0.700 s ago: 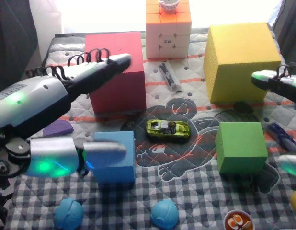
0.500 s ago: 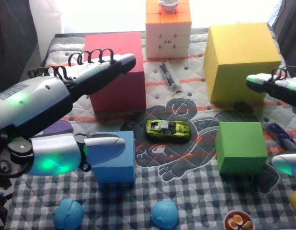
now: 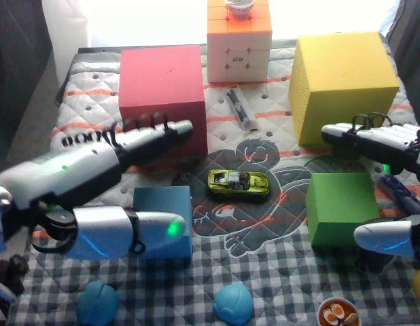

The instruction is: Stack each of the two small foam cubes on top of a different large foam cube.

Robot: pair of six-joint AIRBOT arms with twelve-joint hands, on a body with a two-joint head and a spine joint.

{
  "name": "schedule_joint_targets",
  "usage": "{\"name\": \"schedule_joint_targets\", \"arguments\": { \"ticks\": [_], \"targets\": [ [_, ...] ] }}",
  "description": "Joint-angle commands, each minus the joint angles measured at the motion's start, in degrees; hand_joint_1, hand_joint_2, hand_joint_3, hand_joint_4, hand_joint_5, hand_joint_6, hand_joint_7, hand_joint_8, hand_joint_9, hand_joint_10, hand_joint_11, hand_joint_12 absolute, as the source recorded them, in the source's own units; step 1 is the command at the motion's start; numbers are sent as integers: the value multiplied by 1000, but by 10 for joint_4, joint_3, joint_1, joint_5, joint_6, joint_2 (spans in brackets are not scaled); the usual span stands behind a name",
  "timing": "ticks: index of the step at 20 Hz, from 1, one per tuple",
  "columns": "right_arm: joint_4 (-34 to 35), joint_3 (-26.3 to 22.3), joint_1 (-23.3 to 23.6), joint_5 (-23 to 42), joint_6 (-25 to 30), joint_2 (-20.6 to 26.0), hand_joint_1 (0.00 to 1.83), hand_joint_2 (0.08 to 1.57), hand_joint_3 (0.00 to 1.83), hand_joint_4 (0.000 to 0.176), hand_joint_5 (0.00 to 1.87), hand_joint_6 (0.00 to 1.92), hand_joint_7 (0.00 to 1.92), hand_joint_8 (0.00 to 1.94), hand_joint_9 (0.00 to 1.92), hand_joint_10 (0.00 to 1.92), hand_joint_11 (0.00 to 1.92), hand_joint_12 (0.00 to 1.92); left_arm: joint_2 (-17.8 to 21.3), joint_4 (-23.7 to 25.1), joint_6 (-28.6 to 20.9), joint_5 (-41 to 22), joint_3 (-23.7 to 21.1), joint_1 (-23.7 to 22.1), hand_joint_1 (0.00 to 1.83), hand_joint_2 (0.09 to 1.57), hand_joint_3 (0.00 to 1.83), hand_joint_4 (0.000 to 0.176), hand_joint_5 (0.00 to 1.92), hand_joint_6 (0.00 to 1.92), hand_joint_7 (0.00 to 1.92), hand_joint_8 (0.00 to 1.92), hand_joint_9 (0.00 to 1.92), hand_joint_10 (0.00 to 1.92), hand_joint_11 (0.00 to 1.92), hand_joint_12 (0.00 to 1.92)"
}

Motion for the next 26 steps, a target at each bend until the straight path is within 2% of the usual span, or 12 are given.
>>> {"name": "schedule_joint_targets", "arguments": {
  "ticks": [1,4,9,10,13,14,17,19,21,22,23,26],
  "targets": [
    [6,3,9,50,2,-2,554,1063,41,0,0,0,39,24,0,528,0,1843,-4,3,-2,-44,4,-6,667,1084,0,38,17,7,0,0,5,2,22,12],
    [10,9,10,35,2,-8,577,1064,27,0,0,0,56,34,0,573,0,1759,-6,1,-2,-27,6,-4,746,1015,24,55,79,30,0,0,0,0,2,160],
    [16,15,10,26,2,-13,624,1050,7,0,0,0,66,51,0,650,0,1812,-25,-10,8,-1,19,-4,869,995,5,79,114,4,28,6,46,28,0,1477],
    [16,15,10,26,2,-13,666,1048,4,0,13,7,104,80,0,742,0,1856,-25,-10,8,-1,19,-4,951,1067,0,53,177,8,129,7,15,434,0,1615],
    [19,19,10,24,2,-19,739,1063,2,0,1,187,74,290,0,829,0,1870,-47,-41,41,3,30,-4,1016,1108,1,9,268,41,244,64,0,895,0,1785],
    [20,21,10,22,2,-21,918,1071,3,0,0,801,145,769,15,1209,0,1901,-54,-53,60,2,30,-5,1078,1134,13,11,177,514,45,808,0,1235,0,1909],
    [22,26,11,18,2,-31,1103,1079,4,0,35,1342,283,1479,251,1710,121,1920,-64,-62,67,-6,34,-5,1198,1167,10,0,70,1177,23,1280,5,1565,78,1921],
    [22,29,12,18,2,-35,1173,1084,4,0,85,1497,348,1601,340,1761,218,1921,-66,-62,67,-11,34,-5,1227,1202,11,1,53,1419,51,1403,47,1630,133,1921],
    [22,32,13,17,2,-40,1166,1255,62,0,538,1480,765,1569,734,1905,712,1921,-66,-66,67,-23,34,-5,1212,1272,22,0,1,1721,1,1654,53,1823,183,1921],
    [22,32,14,16,2,-41,1200,996,558,0,637,1459,849,1624,974,1895,1001,1921,-66,-66,67,-27,34,-6,1224,1280,20,0,0,1791,0,1754,58,1901,204,1921],
    [22,32,16,17,2,-41,1105,970,567,0,756,1470,1053,1928,1167,1920,1206,1921,-65,-66,67,-33,32,-7,946,1481,9,15,394,1894,310,1914,76,1920,193,1921],
    [11,26,34,17,2,-29,1163,950,743,0,598,1620,820,1724,838,1921,769,1921,-45,-64,67,-57,19,-8,1207,1421,0,0,71,1815,412,1855,71,1898,147,1921]
  ]
}}
